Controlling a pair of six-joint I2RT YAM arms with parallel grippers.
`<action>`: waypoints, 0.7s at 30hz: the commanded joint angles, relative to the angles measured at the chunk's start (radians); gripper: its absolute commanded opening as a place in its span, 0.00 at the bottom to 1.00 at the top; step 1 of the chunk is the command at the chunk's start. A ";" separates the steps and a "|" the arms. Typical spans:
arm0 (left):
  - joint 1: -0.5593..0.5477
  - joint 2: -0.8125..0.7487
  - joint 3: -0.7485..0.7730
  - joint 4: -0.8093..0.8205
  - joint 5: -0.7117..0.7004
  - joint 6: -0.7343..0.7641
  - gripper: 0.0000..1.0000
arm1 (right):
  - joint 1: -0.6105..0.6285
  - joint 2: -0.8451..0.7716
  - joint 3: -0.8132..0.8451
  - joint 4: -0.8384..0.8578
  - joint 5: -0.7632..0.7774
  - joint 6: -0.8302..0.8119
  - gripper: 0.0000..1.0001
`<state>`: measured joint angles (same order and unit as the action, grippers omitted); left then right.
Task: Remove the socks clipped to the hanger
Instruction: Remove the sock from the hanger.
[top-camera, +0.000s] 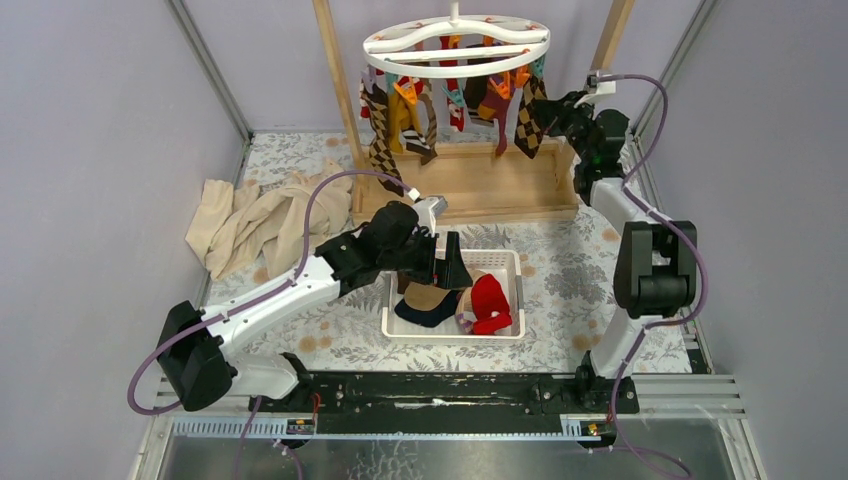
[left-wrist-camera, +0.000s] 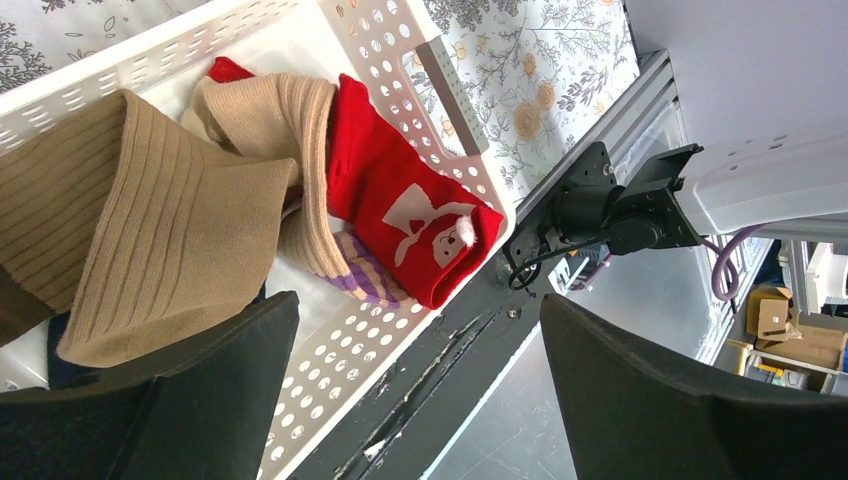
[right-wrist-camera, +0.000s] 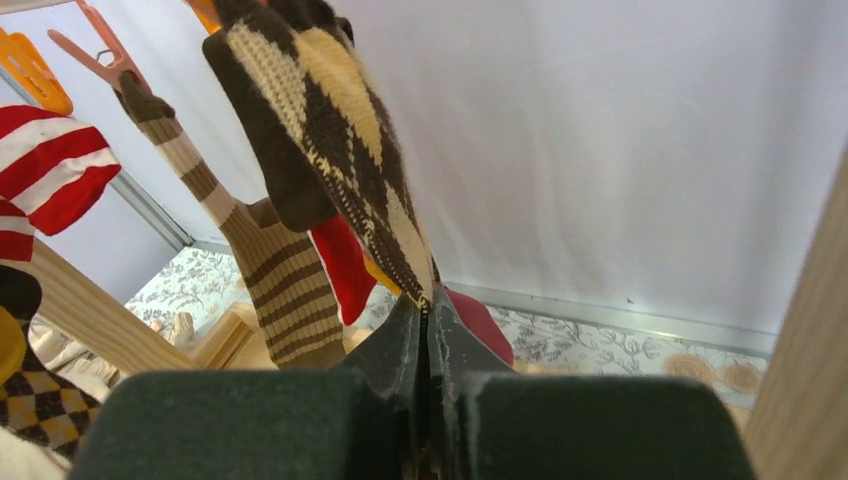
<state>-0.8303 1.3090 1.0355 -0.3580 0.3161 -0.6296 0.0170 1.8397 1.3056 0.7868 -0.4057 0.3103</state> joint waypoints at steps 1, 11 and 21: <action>0.005 -0.014 0.017 0.048 0.030 -0.008 0.99 | -0.010 -0.143 -0.036 0.001 0.050 -0.024 0.00; 0.005 -0.054 0.008 0.039 0.023 0.000 0.99 | -0.078 -0.313 -0.104 -0.095 0.122 -0.060 0.00; 0.004 -0.064 0.000 0.046 0.039 -0.010 0.99 | -0.082 -0.525 -0.238 -0.147 0.034 -0.058 0.00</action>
<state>-0.8303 1.2720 1.0355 -0.3550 0.3344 -0.6361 -0.0647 1.4353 1.1194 0.6399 -0.3313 0.2684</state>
